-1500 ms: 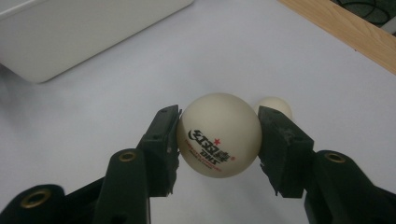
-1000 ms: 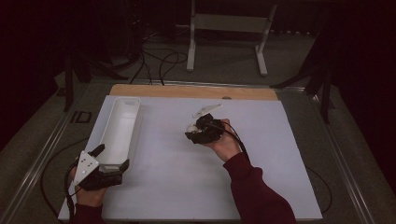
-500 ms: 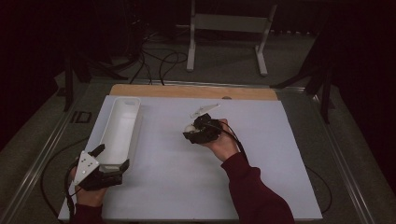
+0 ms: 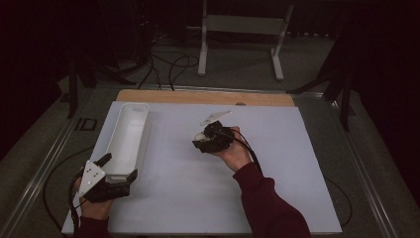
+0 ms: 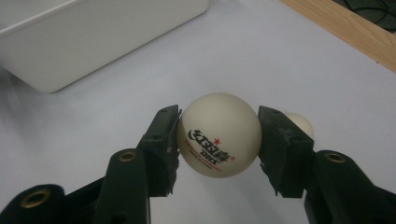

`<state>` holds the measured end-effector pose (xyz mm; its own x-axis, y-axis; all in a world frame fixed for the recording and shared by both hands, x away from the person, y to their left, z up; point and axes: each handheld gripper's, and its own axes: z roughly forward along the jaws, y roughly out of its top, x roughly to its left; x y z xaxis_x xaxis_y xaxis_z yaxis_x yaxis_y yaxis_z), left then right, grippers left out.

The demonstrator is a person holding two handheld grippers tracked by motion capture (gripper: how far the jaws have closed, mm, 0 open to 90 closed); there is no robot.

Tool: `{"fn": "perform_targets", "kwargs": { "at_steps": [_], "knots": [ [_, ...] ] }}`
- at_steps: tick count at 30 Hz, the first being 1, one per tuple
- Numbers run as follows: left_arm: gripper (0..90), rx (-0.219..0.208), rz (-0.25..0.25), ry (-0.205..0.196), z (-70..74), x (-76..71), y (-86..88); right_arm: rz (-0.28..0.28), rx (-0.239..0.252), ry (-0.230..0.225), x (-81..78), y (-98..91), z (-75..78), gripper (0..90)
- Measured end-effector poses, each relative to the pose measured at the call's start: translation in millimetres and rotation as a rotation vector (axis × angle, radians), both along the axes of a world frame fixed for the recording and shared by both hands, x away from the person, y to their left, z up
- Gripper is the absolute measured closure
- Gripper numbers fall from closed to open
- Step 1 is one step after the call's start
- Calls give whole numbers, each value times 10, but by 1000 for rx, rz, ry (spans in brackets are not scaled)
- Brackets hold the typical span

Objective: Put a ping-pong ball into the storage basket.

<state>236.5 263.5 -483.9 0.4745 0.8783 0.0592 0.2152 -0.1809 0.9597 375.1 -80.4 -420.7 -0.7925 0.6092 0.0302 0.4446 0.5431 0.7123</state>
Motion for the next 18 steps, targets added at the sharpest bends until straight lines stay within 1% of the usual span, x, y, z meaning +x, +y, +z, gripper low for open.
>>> {"fn": "perform_targets", "kwargs": {
  "at_steps": [18],
  "knots": [
    [6, 0, -1, -1, 0, 0, 1, 7, 1, 1, 7, 53, -16, 500]
  ]
}}
